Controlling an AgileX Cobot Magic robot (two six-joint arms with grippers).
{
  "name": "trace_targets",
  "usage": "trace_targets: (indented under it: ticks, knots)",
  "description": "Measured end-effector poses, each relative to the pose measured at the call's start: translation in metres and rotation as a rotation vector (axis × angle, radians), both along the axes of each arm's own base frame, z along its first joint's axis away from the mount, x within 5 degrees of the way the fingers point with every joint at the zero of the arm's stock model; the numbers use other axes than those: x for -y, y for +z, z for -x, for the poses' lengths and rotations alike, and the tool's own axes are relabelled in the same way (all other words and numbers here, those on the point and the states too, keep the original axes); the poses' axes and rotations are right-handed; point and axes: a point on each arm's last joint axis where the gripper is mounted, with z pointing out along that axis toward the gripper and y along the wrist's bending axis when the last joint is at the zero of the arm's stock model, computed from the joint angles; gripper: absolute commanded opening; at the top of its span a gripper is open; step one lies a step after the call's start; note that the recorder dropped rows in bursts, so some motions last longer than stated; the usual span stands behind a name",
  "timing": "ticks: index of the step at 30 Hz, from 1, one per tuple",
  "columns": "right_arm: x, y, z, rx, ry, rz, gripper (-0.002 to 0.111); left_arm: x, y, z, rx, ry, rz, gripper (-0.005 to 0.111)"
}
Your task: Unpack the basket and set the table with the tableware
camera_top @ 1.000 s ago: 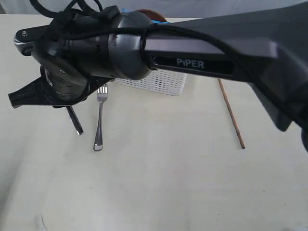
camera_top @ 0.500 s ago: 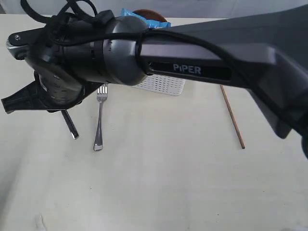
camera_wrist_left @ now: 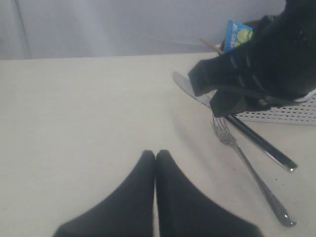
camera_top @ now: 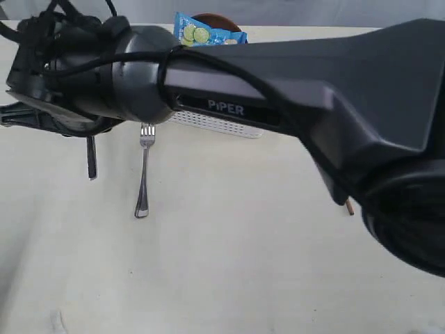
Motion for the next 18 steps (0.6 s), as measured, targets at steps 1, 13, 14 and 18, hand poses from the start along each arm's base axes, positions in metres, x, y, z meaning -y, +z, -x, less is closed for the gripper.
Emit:
trace_targets:
  ticks: [1, 13, 14, 18]
  knots:
    - [-0.001, -0.005, -0.001, -0.008, -0.018, -0.002, -0.001, 0.0, 0.0, 0.0, 0.0, 0.0, 0.0, 0.0]
    - [-0.003, -0.038, -0.001, -0.084, -0.125, 0.006, -0.001, 0.0, 0.0, 0.0, 0.0, 0.0, 0.0, 0.0]
    - [-0.003, -0.039, -0.001, -0.09, -0.131, 0.002, -0.001, 0.0, 0.0, 0.0, 0.0, 0.0, 0.0, 0.0]
    - [-0.002, -0.046, 0.001, -0.121, -0.162, 0.0, -0.001, 0.0, 0.0, 0.0, 0.0, 0.0, 0.0, 0.0]
